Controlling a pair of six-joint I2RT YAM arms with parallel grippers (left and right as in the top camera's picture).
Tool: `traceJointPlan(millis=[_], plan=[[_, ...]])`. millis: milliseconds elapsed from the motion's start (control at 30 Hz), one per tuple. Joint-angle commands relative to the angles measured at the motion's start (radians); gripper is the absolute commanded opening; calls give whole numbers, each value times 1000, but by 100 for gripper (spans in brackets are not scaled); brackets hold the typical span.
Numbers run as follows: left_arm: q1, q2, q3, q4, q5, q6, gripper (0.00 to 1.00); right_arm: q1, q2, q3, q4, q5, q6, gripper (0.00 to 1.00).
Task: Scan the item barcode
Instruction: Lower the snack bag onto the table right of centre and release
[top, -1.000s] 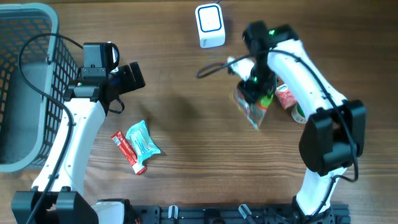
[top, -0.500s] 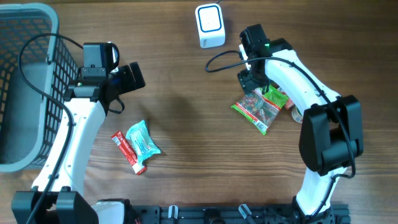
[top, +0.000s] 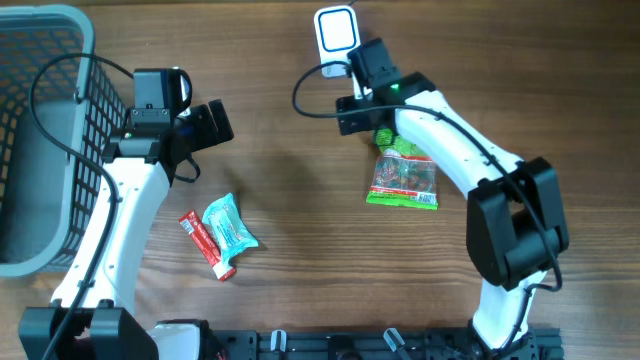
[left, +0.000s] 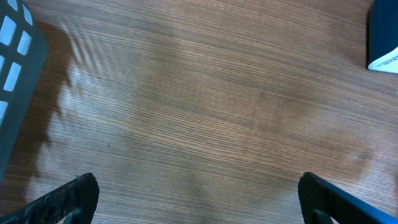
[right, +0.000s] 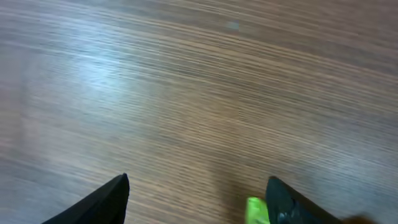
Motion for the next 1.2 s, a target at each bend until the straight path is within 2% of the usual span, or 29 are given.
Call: traceJointPlan(millis=[0, 100, 200, 300, 400, 467, 533, 667, 700, 800, 967, 1167], plan=[[6, 6, 3, 3, -13, 20, 100, 45, -13, 14, -61, -71, -13, 69], [6, 6, 3, 3, -13, 20, 100, 56, -11, -48, -180, -69, 42, 68], [6, 6, 3, 3, -13, 20, 100, 55, -10, -194, -92, -47, 71, 68], [6, 6, 3, 3, -13, 20, 100, 41, -11, -270, -134, 198, 135, 69], [6, 6, 3, 3, -13, 20, 100, 5, -11, -270, -208, 260, 94, 69], [6, 6, 3, 3, -13, 20, 100, -6, -11, -269, -194, 205, -15, 69], [6, 6, 3, 3, -13, 20, 100, -6, -21, -253, -212, 192, -21, 69], [6, 6, 3, 3, -13, 20, 100, -6, -126, -229, -205, -74, -20, 73], [6, 6, 3, 3, -13, 20, 100, -6, -142, -229, -210, -89, -20, 100], [6, 6, 3, 3, -13, 20, 100, -6, -143, -229, -204, -89, -18, 100], [6, 6, 3, 3, -13, 20, 100, -6, -143, -229, -7, -89, -19, 100], [6, 6, 3, 3, -13, 20, 100, -6, -143, -229, 132, -89, -19, 100]])
